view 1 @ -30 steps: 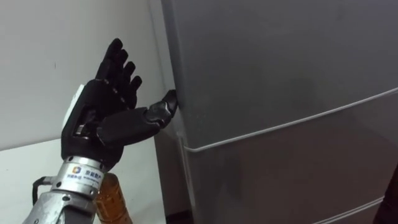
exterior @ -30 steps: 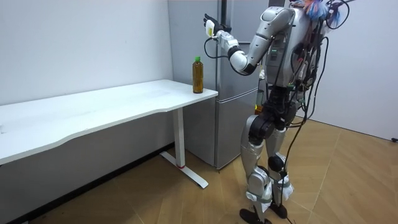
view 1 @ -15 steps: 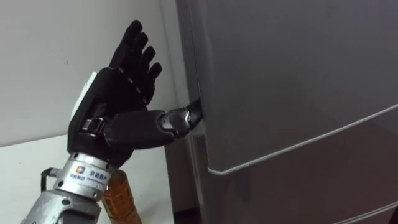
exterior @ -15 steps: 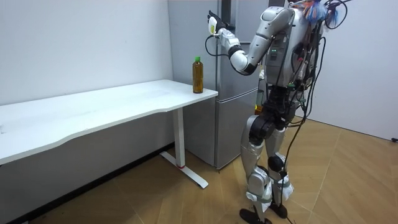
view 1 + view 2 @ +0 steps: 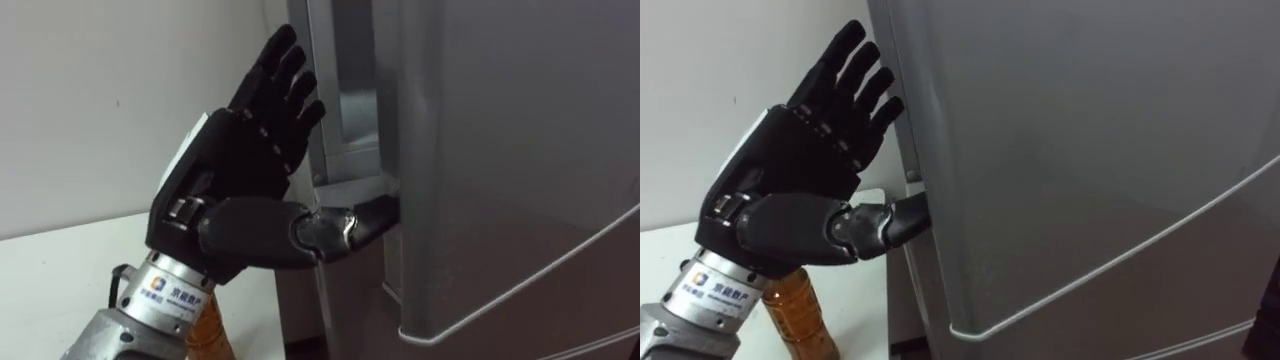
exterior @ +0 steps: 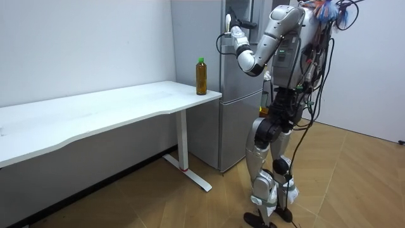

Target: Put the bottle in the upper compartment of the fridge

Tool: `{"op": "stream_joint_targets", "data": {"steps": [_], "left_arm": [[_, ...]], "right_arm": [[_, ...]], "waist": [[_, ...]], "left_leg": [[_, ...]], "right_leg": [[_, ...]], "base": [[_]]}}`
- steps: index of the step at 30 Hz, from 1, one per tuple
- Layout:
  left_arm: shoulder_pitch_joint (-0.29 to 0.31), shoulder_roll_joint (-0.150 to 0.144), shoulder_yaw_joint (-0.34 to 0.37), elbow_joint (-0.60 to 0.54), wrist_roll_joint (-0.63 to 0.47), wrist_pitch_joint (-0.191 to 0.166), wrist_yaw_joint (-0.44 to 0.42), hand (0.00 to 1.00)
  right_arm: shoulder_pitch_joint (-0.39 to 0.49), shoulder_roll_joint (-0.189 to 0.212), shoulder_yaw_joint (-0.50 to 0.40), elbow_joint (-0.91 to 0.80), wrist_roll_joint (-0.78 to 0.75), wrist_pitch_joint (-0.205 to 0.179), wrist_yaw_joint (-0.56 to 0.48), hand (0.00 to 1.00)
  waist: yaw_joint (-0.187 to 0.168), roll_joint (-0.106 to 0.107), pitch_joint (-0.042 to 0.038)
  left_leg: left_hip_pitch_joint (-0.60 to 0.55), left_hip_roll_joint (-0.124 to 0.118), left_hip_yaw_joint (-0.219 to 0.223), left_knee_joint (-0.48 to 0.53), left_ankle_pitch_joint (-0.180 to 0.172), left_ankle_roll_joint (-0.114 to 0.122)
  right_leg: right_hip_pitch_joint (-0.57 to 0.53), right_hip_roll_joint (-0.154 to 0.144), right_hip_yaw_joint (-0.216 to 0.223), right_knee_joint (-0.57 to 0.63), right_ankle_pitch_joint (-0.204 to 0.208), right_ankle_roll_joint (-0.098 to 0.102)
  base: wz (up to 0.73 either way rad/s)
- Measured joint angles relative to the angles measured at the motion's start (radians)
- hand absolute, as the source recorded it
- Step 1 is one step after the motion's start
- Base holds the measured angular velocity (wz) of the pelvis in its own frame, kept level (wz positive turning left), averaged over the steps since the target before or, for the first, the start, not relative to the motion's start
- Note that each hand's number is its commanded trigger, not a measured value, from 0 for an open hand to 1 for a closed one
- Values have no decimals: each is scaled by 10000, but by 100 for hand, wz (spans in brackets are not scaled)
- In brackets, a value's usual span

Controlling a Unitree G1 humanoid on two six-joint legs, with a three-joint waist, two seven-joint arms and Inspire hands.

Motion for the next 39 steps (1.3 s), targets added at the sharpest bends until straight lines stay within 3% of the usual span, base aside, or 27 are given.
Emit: {"op": "stream_joint_targets", "data": {"steps": [15, 24, 32, 33, 34, 35, 39], "left_arm": [[40, -16, -617, 0, -195, 3, -309, 0], [91, -159, -1702, 49, -233, 9, -917, 0], [86, -209, -2946, 57, -405, 29, -1926, 0], [86, -222, -3004, 57, -404, 44, -1988, 17], [86, -227, -3097, 58, -402, 61, -2086, 67], [86, -207, -3180, 62, -374, 66, -2193, 100], [85, -197, -3336, 394, -392, 66, -2329, 100]], "right_arm": [[20, 4, 20, 3, 58, 8, 5, 0], [-42, -28, 303, 83, 59, -181, 2, 0], [-242, -42, 502, 130, 129, -222, 23, 0], [-261, -42, 505, 159, 167, -219, 23, 0], [-315, -39, 504, 261, 295, -219, 23, 0], [-333, -28, 499, 271, 324, -214, 23, 0], [-342, -11, 601, 217, 325, -227, 19, 0]], "waist": [[1, -61, 27], [-65, -60, 28], [-443, 11, 75], [-464, 7, 79], [-521, -2, 85], [-626, -4, 85], [-745, -12, 92]], "left_leg": [[40, -6, 69, -18, 3, 4], [167, 35, 265, -23, 3, 4], [282, 40, 304, -93, 3, 1], [286, 42, 303, -93, 3, 1], [299, 43, 303, -96, 3, 0], [302, 42, 290, -99, 3, 0], [322, 42, 289, -98, 2, -1]], "right_leg": [[27, -7, 29, -17, 1, 4], [57, 12, 223, -7, 4, 0], [32, 31, 517, -8, 4, 0], [26, 32, 535, -8, 2, -2], [23, 31, 554, -10, 0, -7], [25, 27, 547, -20, -1, -7], [24, 25, 554, -21, 2, -12]], "base": [[0], [-6], [-11], [-13], [-9], [-7], [-6]]}}
